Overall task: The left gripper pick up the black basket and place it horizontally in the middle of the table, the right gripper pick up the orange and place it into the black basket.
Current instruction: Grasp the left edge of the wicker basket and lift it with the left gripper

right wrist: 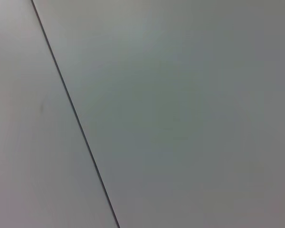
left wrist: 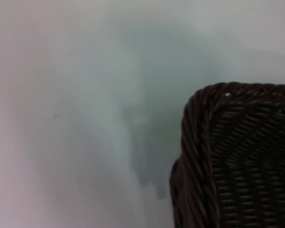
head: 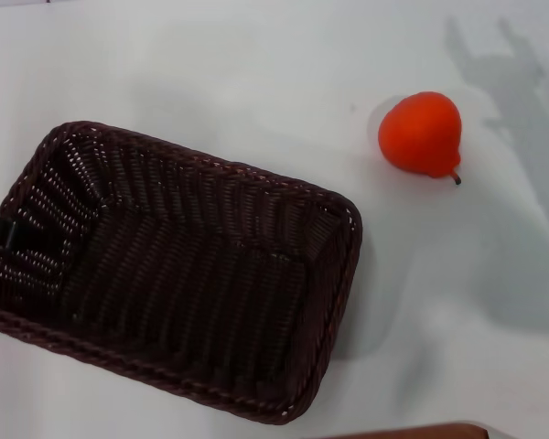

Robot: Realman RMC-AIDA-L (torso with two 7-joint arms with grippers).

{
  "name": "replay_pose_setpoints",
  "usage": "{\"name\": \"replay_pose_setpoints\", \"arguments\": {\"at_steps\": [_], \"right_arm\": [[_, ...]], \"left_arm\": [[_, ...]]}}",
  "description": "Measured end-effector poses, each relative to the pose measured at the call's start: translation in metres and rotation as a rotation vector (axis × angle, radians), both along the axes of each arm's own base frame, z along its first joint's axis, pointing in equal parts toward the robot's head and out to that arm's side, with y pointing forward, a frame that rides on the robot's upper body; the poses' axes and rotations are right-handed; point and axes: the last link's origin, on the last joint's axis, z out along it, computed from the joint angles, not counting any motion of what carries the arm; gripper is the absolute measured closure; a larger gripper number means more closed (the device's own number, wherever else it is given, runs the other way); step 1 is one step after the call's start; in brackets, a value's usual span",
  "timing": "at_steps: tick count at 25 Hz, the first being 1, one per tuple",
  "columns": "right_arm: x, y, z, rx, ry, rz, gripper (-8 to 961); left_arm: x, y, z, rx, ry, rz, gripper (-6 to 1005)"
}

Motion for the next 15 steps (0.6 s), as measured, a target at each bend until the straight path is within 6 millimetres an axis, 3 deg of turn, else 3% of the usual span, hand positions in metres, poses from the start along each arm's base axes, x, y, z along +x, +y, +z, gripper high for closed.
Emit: {"name": "replay_pose_setpoints", "arguments": {"at_steps": [5, 15], "right_arm": [[0.0016, 0.0009, -0.001, -0.007, -0.002, -0.012, 134], [0.0014, 0.0074, 0.0011, -0.008, -0.019, -0.02, 134]], "left_arm": [[0.0001, 0.0015, 0.0014, 0.029, 0.003, 0.014, 458], [0.0023, 0.0068, -0.0023, 0.075, 0.013, 0.094, 831]]}}
